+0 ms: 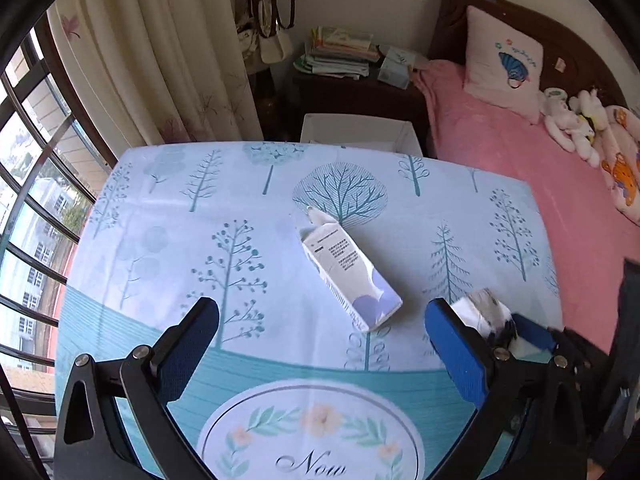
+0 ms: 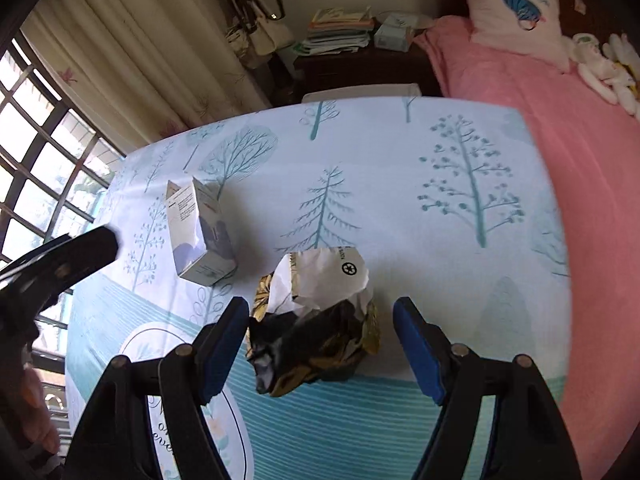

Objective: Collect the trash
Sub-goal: 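Grasp the white-purple milk carton with the left tool while the right tool grasps the black-gold bag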

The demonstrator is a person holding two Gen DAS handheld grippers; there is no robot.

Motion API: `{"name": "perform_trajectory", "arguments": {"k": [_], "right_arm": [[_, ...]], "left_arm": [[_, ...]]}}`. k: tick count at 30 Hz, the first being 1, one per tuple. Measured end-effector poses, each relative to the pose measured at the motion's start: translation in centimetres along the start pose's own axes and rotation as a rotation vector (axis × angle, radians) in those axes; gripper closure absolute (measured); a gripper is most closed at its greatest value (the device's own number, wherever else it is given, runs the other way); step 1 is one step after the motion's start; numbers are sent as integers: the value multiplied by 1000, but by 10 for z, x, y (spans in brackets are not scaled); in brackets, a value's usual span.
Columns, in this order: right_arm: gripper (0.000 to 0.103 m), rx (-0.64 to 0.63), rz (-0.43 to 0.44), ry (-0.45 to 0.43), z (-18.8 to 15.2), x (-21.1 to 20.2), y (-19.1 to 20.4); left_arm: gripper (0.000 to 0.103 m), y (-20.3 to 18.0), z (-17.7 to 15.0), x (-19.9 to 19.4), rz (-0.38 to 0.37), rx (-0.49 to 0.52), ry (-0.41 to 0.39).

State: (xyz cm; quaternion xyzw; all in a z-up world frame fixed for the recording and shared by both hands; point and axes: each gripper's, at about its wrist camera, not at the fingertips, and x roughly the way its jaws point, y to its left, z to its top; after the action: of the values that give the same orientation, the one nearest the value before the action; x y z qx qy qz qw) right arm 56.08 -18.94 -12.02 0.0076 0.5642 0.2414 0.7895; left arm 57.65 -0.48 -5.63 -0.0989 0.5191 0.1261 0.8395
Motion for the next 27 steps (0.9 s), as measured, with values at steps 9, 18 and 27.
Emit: {"name": "perform_trajectory", "arguments": {"k": [9, 18, 27], "right_arm": [[47, -73, -19, -72, 21, 2, -3], [47, -16, 24, -84, 24, 11, -15], [51, 2, 17, -98, 13, 9, -13]], "left_arm": [[1, -16, 15, 62, 51, -45, 69], [2, -14, 9, 83, 75, -78, 117], [67, -19, -1, 89, 27, -18, 154]]}}
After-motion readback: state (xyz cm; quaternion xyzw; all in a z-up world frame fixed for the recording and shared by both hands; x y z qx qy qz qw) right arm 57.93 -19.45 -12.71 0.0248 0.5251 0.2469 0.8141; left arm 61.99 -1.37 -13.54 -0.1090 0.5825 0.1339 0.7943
